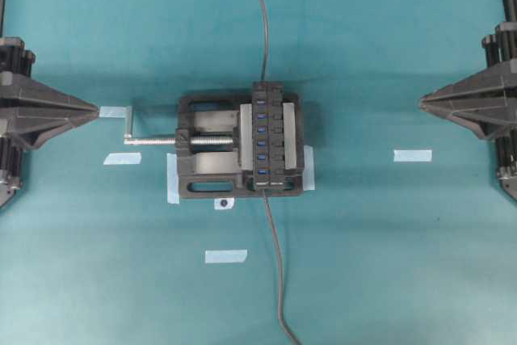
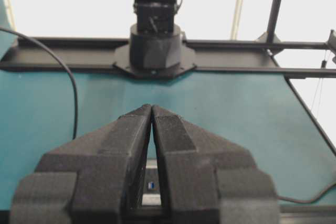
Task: Insert the USB into the center port of the fixed hub
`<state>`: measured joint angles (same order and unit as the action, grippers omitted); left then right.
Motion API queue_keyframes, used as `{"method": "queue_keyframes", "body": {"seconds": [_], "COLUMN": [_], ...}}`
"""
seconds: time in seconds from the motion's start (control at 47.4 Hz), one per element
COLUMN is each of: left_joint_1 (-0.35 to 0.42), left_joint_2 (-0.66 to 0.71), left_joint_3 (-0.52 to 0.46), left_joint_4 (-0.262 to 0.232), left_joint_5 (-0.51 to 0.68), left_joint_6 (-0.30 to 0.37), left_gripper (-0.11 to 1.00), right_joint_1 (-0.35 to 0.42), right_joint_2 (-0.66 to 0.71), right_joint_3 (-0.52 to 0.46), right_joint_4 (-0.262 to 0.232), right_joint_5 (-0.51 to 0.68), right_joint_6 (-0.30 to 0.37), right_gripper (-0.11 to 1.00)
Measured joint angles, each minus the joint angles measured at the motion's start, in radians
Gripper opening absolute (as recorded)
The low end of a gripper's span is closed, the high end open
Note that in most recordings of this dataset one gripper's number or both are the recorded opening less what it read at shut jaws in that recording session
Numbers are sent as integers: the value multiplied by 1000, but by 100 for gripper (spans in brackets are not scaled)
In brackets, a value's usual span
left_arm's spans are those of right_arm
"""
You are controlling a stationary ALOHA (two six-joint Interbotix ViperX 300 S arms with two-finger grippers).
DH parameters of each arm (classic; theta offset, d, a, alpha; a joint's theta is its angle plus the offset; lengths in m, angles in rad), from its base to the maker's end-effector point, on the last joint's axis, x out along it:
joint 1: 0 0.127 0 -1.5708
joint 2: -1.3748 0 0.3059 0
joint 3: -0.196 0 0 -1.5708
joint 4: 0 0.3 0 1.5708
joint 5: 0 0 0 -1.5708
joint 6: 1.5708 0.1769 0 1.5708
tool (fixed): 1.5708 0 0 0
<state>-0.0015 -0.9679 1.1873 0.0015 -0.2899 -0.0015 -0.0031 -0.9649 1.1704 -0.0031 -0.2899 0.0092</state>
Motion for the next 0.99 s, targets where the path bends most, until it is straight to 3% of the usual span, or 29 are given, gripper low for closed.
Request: {"method": "queue_keyframes", "body": {"seconds": [0.084,0.169,0.359,0.612,0.992], "left_joint_1": [-2,-5,-8,-9,-9], "left_joint_2": [2,9,9,32,61], "left_joint_3": [32,46,46,48,44], "left_joint_4": [3,3,3,5,5], "left_joint_5": [-2,-2,5,29,55], "left_joint_6": [-29,-49,-52,-52,-52], "left_gripper": [11,1,1,1,1], "right_joint_1": [0,0,0,-3,-41], "right_joint_2": [-3,-14,-51,-52,28], "right_joint_3": [21,55,86,74,-31], "right_joint_4": [8,26,38,38,20], "right_joint_5": [-3,-2,17,167,407], "right_joint_6": [0,32,133,146,146], "right_gripper": [21,11,2,2,2]}}
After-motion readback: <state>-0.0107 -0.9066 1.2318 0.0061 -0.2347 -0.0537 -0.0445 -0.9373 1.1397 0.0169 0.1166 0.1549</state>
